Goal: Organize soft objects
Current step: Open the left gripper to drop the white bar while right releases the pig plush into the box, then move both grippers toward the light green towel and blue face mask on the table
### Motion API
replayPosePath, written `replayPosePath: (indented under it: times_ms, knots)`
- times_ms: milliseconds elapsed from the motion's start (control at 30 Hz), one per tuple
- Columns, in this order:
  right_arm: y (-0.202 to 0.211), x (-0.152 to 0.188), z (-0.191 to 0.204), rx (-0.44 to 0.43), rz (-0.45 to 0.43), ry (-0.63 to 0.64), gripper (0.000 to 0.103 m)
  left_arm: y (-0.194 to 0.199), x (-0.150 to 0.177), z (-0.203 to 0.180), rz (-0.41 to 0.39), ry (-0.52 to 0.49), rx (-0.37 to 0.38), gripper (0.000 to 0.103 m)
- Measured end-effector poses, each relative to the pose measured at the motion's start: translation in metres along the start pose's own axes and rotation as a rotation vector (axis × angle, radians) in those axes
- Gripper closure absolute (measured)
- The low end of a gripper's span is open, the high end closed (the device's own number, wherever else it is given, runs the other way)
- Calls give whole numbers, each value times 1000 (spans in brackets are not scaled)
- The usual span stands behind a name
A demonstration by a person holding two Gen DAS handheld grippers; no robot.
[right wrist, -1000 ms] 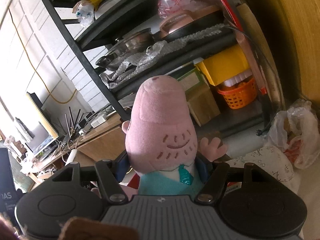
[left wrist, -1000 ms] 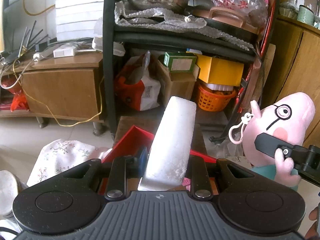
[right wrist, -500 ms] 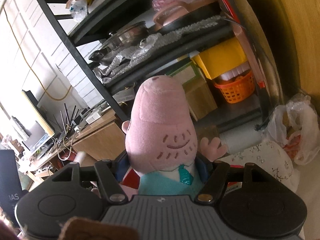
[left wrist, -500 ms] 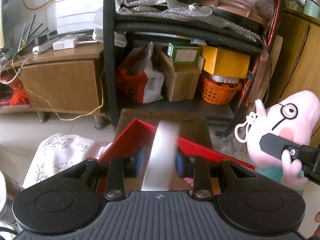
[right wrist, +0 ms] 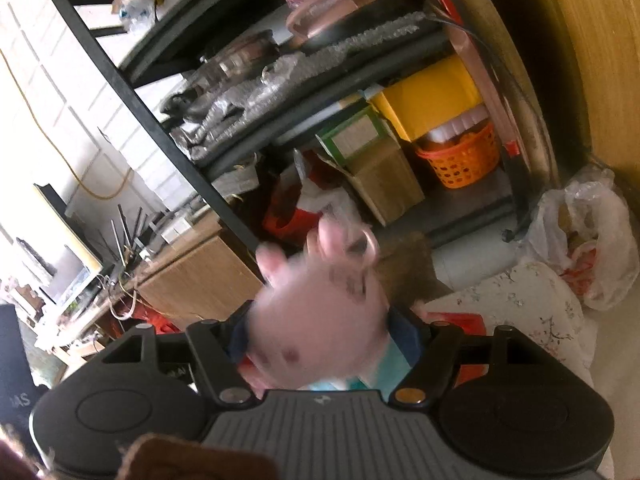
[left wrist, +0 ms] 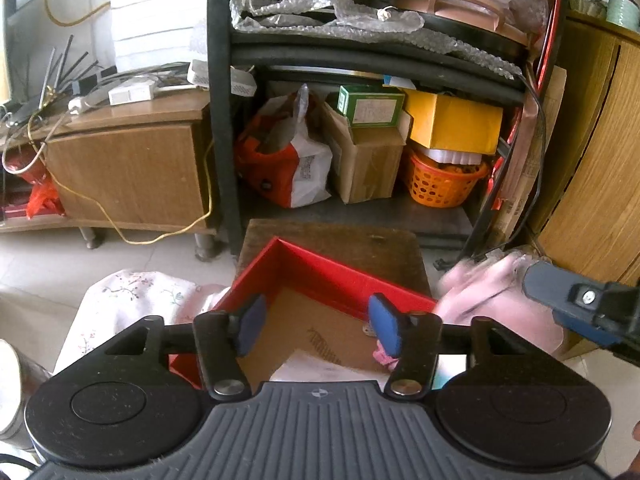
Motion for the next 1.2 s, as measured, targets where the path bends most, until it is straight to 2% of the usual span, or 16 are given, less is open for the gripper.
replayPosePath:
  times_ms: [633, 933, 1200]
  knots:
    - [23, 0, 26, -42, 0, 30, 59, 30, 5, 0, -22, -33, 1, 40]
    - [32, 13, 31, -55, 28, 20, 59, 39, 16, 7, -3, -44, 2, 39]
    - [50, 37, 36, -53, 61, 13, 59, 55, 41, 16, 28, -63, 5, 38]
Point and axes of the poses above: each gripper's, at about its wrist camera, not at the fingertips, and y roughly against the way its jaws point, z to its left, x to its underside, the point moved 3 cm from there along -y, roughly the way its jaws point, and after that the axes turned 15 degrees about -x, right-handed, at the moved point
